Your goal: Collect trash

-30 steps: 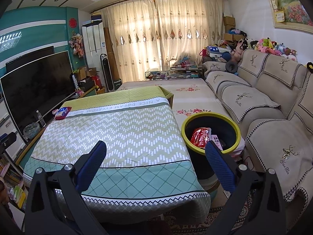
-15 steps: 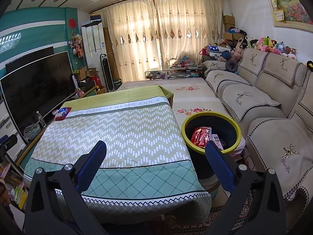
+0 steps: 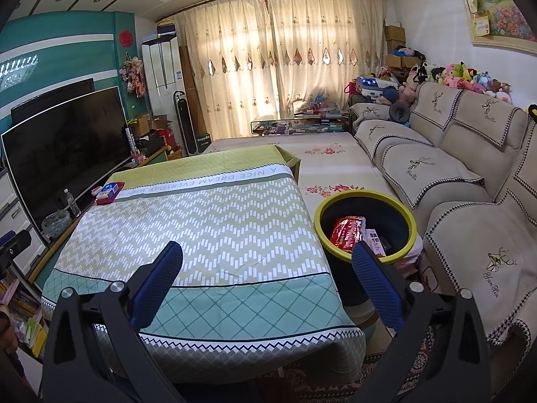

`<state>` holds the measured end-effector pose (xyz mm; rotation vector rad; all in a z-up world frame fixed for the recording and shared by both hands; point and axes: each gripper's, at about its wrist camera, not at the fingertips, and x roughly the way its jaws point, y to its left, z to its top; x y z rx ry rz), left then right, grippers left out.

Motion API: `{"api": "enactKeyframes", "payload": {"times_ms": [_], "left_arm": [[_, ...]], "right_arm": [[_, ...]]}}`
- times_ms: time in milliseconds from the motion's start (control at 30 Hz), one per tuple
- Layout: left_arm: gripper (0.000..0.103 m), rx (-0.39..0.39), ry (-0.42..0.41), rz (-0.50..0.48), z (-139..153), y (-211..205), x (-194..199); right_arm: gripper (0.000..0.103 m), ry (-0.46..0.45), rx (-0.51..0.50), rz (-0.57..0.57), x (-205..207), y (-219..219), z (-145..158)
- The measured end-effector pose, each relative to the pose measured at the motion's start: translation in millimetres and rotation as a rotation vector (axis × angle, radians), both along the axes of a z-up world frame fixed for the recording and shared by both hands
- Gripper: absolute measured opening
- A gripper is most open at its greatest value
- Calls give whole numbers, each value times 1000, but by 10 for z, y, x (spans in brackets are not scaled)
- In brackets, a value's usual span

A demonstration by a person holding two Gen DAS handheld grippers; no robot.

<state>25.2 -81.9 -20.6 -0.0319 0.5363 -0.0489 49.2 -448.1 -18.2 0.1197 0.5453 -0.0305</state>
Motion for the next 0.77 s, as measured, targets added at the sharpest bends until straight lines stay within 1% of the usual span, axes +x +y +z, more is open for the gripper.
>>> {"api": "enactKeyframes", "payload": {"times_ms": [200, 500, 633, 700, 767], "left_arm": [[98, -4, 7, -4, -13, -16, 21], [98, -7, 24, -39, -79, -86, 128], [98, -25, 92, -48, -179, -53, 408], [98, -13, 114, -28, -266, -15, 644], [98, 11, 122, -3, -348, 22, 872]], "right_arm": [[96, 8, 2, 3, 13, 0, -26], [96, 18, -1, 8, 57, -3, -64], [96, 40, -13, 53, 259, 49, -97], [96, 62, -18, 70, 467, 72, -139], [96, 99, -26, 88, 762, 122, -224]]}}
